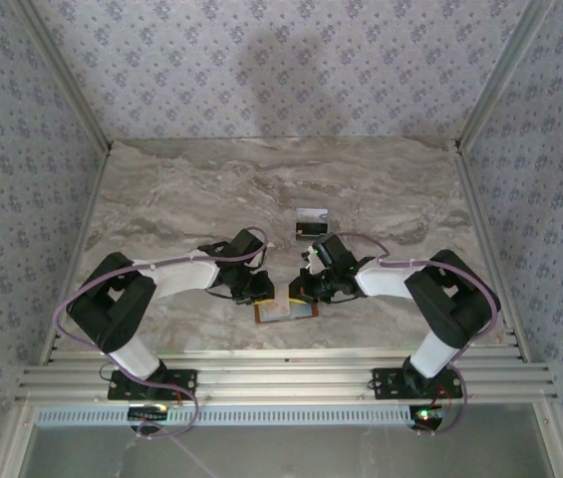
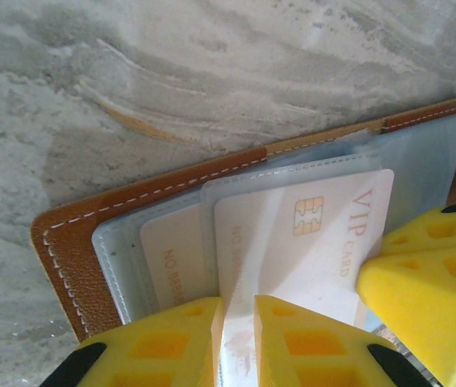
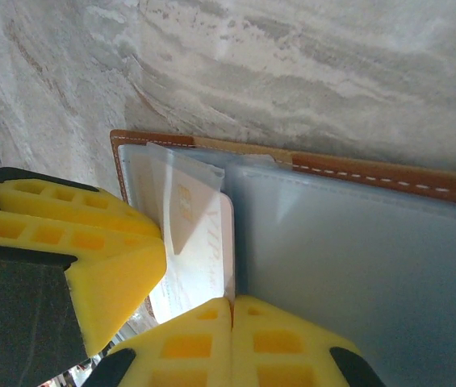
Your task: Take the credit cards out of the card holder
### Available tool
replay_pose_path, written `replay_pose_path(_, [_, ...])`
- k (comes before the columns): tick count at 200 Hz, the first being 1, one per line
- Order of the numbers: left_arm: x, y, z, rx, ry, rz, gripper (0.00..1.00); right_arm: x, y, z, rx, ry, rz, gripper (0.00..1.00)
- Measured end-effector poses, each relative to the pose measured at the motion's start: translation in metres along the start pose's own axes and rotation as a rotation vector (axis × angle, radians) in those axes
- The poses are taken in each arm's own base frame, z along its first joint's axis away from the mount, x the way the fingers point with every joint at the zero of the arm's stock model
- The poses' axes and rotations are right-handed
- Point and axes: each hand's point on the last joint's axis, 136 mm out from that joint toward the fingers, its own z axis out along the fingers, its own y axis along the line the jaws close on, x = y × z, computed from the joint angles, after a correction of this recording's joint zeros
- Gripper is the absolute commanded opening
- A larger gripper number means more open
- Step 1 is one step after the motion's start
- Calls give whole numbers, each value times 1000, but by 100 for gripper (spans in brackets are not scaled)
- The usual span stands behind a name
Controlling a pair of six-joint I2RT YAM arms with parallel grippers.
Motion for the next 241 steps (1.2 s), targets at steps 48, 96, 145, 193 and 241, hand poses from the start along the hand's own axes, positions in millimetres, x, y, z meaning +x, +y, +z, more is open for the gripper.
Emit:
replay_pose_path(48, [0, -1, -1, -12, -2, 7, 30, 1, -1, 0, 4, 3, 3, 5])
replay_pose_path(96, [-1, -7, -1, -8, -4, 13, 43, 2, -3, 0, 11, 8, 6, 5])
replay_pose_path(145, [-2, -7, -2, -14, -11, 9, 39, 2, -3, 0, 11, 9, 6, 4])
replay_pose_path(193, [-2, -2, -9, -36, -43, -7, 34, 1, -3, 2, 8, 6, 4, 4])
replay_pose_path(241, [0, 4, -7, 14, -50, -51, 38, 1, -6, 9, -67, 2, -2, 3])
